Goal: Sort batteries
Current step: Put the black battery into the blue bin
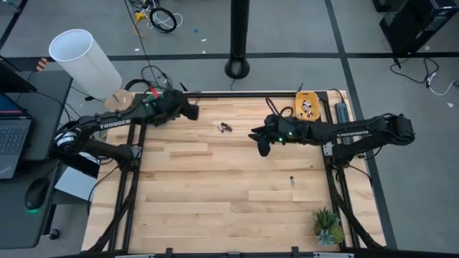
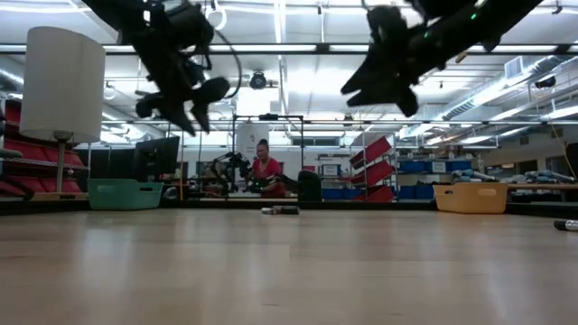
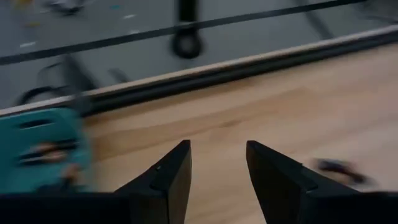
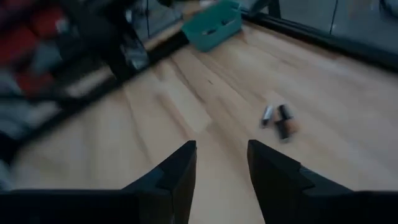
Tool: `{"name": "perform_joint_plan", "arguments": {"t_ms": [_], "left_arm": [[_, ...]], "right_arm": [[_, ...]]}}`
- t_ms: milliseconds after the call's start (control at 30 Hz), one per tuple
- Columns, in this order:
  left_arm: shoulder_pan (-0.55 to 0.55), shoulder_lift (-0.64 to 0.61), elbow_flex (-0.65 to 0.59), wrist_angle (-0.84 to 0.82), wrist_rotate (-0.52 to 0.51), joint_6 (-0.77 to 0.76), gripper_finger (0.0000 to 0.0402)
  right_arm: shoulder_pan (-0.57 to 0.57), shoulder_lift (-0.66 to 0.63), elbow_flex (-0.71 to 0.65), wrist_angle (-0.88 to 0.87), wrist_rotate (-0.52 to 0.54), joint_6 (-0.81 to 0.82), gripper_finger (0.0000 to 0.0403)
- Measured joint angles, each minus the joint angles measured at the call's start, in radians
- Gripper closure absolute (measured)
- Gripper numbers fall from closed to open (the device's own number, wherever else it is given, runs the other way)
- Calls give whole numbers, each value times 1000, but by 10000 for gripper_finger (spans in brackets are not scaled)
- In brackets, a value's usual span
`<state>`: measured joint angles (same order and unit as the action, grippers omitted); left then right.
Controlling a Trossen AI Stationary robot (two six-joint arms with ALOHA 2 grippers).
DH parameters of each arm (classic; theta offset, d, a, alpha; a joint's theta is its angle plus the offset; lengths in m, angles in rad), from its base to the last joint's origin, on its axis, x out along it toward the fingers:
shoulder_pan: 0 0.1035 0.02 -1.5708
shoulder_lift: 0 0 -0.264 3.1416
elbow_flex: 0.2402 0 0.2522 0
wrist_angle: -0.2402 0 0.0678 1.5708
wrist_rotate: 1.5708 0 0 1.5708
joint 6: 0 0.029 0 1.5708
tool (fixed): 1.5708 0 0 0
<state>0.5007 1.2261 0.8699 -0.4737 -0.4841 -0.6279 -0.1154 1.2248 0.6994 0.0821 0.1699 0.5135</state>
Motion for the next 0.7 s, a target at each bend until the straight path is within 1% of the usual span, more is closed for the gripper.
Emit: {"name": "perform_joint_plan", "arguments": {"t_ms": [100,167,233,400,533,700], "left_arm": [[-65,6,0,68,4,-33,235],[-88,7,0,78,2,-76,235],[-108,11,0,92,0,-99,235],[-161,12,0,69,42,-121,236],[-203,12,0,68,46,-152,236],[-234,12,0,66,42,-193,236]], "right_arm": [[-74,74,0,57,-93,-179,241],[-120,147,0,112,-147,-227,230],[-156,234,0,172,-174,-236,215],[-199,425,4,402,-193,-313,178],[-203,560,54,429,-194,-369,167],[-203,706,130,455,-165,-461,174]]}}
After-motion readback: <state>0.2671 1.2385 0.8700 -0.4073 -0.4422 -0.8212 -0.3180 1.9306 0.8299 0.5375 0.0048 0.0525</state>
